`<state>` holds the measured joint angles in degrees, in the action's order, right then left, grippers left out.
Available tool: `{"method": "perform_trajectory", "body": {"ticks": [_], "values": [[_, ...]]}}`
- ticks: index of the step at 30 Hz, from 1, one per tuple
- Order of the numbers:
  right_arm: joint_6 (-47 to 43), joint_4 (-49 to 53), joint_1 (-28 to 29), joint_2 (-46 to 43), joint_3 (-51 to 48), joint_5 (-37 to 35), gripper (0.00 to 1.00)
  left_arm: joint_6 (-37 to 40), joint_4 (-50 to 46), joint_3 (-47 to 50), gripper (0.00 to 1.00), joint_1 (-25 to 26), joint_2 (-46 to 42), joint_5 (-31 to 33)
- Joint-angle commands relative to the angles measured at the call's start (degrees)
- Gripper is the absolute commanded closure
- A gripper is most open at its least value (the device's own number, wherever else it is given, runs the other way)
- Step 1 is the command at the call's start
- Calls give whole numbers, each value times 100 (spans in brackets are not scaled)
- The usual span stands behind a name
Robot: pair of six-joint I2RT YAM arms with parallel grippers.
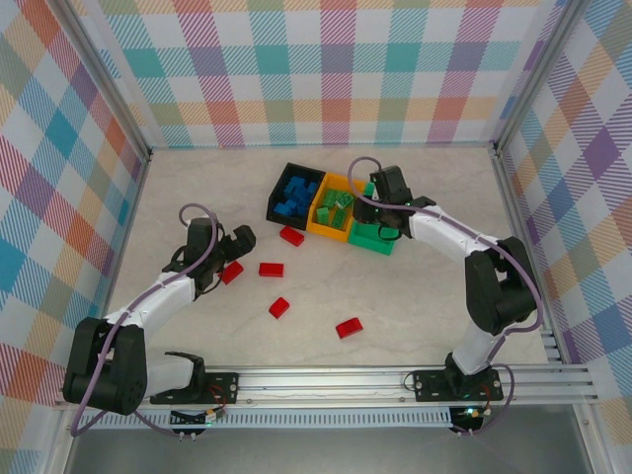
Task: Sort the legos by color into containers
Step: Place the lego in the container, then pick up the lego from the bottom-center of the table.
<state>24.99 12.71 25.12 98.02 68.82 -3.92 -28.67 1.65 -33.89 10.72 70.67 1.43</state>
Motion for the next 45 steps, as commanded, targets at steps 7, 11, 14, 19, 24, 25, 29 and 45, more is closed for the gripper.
{"method": "perform_trajectory", "body": {"ticks": [7,11,14,19,24,25,29,45], "values": [[-56,-111,1,-754,-791,72,34,89,54,-41,0,-77,122,-82],[-334,158,327,-1425,-1321,394,33,92,78,-39,0,-78,151,-99],[-385,919,779,-1793,-1586,380,32,85,71,-34,0,-78,164,-81],[411,1663,1733,-2589,-2494,377,30,54,127,-29,0,-79,217,-142],[1184,2196,2736,-3038,-2989,207,25,15,192,-30,0,-77,302,-265],[1274,2250,2855,-3050,-3032,184,23,12,204,-30,0,-74,322,-264],[1545,2395,3328,-2870,-3052,104,21,4,204,-51,0,-79,380,-275],[1439,2556,4176,-1032,-1941,-939,12,54,134,-74,0,-76,359,-194]]}}
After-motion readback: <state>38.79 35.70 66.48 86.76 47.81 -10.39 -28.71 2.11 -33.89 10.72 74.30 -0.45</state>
